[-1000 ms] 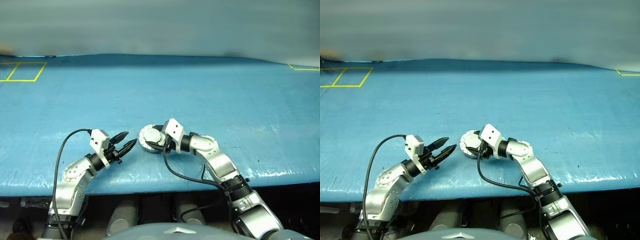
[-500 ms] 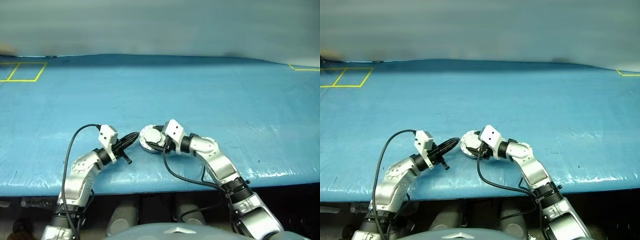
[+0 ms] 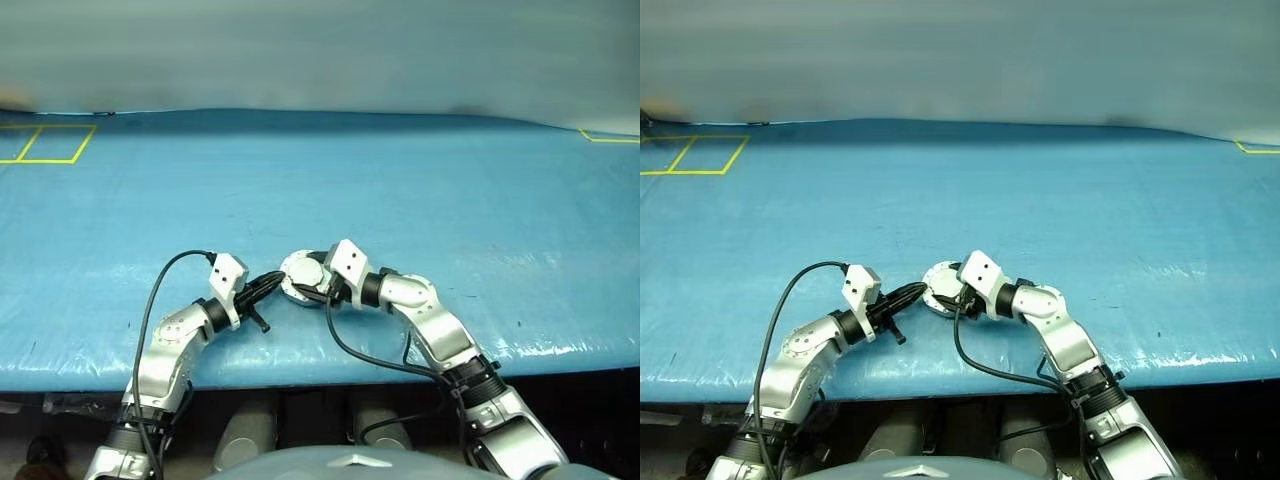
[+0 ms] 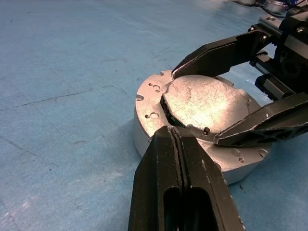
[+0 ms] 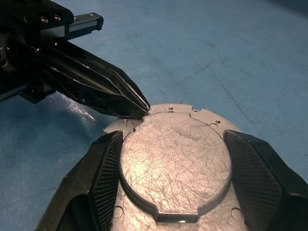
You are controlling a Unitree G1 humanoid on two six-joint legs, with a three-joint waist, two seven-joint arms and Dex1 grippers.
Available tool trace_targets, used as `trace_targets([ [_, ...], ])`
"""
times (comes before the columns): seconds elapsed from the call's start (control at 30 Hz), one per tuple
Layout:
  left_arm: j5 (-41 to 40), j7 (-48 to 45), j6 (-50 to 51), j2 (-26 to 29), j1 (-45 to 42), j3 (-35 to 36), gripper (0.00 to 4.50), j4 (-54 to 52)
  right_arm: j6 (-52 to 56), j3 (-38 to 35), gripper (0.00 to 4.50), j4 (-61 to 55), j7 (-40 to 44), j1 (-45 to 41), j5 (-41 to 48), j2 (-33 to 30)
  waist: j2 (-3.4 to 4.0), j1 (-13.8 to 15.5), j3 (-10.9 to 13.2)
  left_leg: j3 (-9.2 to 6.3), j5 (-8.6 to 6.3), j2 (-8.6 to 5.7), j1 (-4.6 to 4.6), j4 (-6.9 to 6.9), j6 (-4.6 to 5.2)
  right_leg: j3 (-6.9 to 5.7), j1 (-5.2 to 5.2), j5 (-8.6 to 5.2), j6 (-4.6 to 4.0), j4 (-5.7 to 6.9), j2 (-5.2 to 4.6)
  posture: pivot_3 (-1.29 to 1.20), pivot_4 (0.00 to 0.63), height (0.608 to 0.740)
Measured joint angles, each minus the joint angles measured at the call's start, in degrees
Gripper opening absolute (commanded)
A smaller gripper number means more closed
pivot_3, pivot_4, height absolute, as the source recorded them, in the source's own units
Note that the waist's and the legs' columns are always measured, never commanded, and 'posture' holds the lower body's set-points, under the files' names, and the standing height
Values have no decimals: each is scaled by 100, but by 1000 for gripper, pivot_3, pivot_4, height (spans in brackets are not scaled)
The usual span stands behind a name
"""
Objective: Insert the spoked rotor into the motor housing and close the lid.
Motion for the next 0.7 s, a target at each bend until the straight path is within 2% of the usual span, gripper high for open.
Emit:
trace_targets([
  [0.2,112,24,101,1,-58,-75,17,-49,34,-7,3010,-11,37,11,5,-2,1,8,-4,-1,0,-1,0,0,-1,-3,3,0,0,-1,-1,0,150,740],
  [0.33,169,40,94,6,-101,-127,0,-69,50,-56,4357,11,55,41,39,53,1,9,-5,-2,0,-2,0,0,-1,-3,3,0,1,-2,-1,0,150,740],
  [0.37,186,43,94,5,-106,-136,0,-73,48,-50,4439,4,57,43,38,56,1,10,-5,-2,0,-2,0,0,-1,-3,3,0,1,-2,-1,0,150,740],
  [0.7,218,91,94,-95,-70,-180,0,-151,293,-156,4439,-496,-94,302,77,16,2,53,-4,-22,1,-15,-28,0,4,-25,-10,1,3,-19,-4,0,150,740],
])
